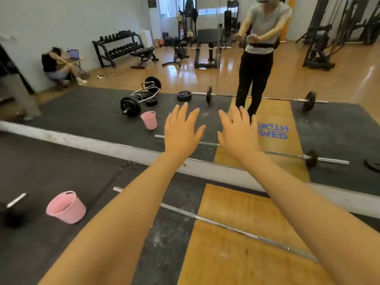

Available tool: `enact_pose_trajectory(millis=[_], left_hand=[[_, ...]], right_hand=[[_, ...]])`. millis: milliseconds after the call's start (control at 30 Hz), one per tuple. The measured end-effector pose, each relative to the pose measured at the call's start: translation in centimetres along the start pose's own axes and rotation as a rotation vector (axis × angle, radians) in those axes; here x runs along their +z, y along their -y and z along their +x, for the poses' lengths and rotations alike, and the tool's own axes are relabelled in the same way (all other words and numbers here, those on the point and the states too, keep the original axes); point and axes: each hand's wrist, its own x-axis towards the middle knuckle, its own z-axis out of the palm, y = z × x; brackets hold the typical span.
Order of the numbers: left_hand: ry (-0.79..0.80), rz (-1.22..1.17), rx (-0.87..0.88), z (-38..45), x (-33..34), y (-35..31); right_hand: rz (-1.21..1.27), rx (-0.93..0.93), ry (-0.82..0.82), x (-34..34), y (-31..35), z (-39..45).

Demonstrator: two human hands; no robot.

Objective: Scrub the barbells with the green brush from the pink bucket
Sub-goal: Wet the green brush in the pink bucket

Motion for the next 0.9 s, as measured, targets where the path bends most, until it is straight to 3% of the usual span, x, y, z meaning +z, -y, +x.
enact_pose_trajectory(millis=[200,900], left_hand=[[-0.007,0.058,-0.115,-4.2,-0.1,8.8],[-0.023,0.237,-0.508,-15.0,-6.7,48.2]], right_hand=[[0.058,-0.116,0.063,4.2,7.9,0.9],[0.204,-0.509,0.274,19.1,48.9,8.2]])
